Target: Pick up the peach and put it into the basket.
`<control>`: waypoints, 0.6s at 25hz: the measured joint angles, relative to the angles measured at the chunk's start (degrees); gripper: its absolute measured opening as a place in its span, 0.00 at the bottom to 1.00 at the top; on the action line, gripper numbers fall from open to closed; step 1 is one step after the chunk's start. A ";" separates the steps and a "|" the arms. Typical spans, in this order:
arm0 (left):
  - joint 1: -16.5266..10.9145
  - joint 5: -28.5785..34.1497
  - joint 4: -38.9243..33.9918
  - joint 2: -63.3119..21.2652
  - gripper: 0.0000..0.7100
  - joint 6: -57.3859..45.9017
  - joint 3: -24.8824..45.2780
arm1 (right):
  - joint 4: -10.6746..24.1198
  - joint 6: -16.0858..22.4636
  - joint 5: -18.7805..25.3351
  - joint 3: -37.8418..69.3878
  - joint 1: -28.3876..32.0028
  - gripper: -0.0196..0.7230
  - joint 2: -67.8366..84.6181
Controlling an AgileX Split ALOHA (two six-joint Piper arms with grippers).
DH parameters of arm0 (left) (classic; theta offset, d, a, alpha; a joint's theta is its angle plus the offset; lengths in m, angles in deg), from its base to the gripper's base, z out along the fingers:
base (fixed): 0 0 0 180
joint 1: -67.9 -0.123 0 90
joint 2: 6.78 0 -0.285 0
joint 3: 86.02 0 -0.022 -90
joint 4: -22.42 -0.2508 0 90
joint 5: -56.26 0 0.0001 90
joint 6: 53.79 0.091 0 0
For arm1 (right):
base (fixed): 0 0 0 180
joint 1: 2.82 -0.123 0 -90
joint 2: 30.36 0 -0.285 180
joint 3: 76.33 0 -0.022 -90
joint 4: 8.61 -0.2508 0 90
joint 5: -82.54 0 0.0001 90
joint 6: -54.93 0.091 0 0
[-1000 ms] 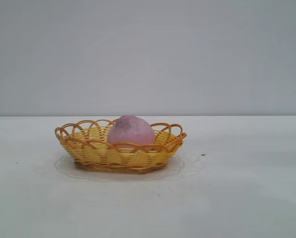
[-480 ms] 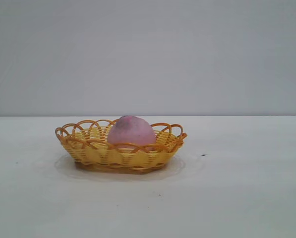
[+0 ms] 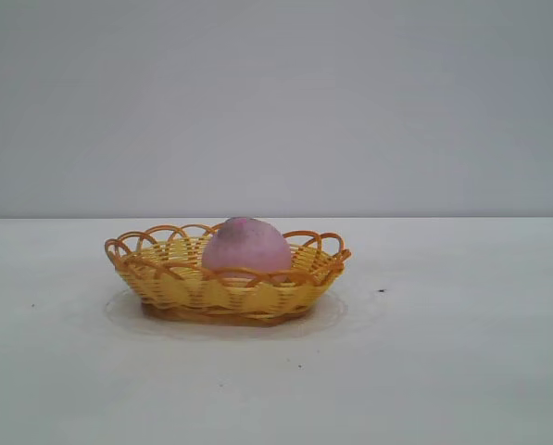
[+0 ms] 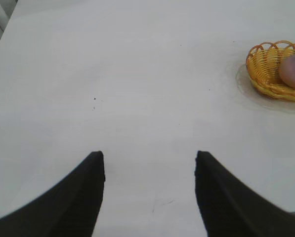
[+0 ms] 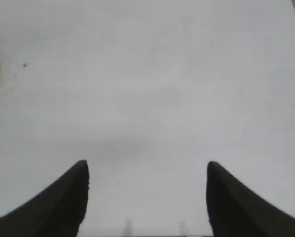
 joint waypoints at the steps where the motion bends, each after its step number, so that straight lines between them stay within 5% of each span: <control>1: 0.00 0.00 0.00 0.00 0.51 0.00 0.00 | 0.00 0.00 0.09 0.00 0.00 0.61 2.53; 15: 0.00 0.00 0.00 0.00 0.51 0.00 0.03 | 0.00 -0.24 0.70 0.00 0.00 0.61 5.39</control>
